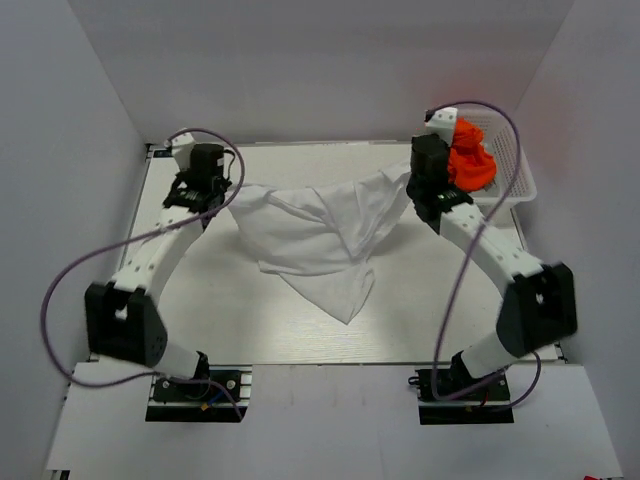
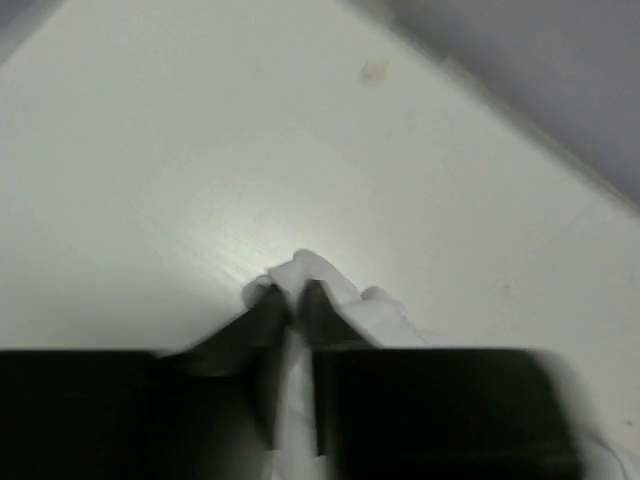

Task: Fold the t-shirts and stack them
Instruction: Flatten out the tshirt

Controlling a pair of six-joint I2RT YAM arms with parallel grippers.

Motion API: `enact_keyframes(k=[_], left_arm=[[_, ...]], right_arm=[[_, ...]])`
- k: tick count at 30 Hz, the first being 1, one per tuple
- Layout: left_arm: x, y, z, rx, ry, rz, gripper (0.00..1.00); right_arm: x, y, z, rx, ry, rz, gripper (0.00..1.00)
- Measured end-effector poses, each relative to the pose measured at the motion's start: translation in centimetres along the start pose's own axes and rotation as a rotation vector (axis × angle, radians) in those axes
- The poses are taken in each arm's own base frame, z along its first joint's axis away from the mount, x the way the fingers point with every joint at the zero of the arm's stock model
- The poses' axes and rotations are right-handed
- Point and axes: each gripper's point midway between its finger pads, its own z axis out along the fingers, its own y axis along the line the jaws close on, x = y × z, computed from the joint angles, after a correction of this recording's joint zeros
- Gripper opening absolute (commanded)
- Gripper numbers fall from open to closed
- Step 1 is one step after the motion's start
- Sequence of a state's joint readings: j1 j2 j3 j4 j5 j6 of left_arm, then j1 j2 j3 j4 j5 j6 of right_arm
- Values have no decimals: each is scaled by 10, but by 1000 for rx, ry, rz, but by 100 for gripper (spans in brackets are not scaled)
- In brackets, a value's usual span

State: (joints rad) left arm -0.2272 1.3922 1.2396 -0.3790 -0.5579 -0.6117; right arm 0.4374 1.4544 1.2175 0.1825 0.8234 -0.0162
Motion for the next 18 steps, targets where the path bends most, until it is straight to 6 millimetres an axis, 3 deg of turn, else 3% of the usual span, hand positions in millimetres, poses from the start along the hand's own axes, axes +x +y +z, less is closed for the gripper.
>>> enact_keyframes(k=[2, 5, 6, 7, 8, 9, 12, 18], left_arm=[[50, 9, 34, -66, 119, 59, 78], [119, 31, 77, -190, 294, 126, 95], [138, 40, 87, -229, 344, 144, 100], [152, 48, 94, -258, 382, 156, 100], [164, 55, 97, -280, 416, 164, 100], [171, 61, 97, -295, 441, 169, 100], [166, 66, 96, -301, 447, 152, 100], [134, 55, 85, -242, 382, 97, 100]], right_arm=[[59, 22, 29, -45, 133, -57, 0], [149, 54, 62, -106, 371, -137, 1], [169, 61, 69, -122, 428, -150, 11], [189, 68, 72, -141, 488, -157, 23], [204, 72, 71, -159, 534, -158, 75], [214, 73, 66, -175, 575, -156, 87], [217, 77, 51, -238, 619, -139, 90], [171, 87, 15, -393, 571, -35, 90]])
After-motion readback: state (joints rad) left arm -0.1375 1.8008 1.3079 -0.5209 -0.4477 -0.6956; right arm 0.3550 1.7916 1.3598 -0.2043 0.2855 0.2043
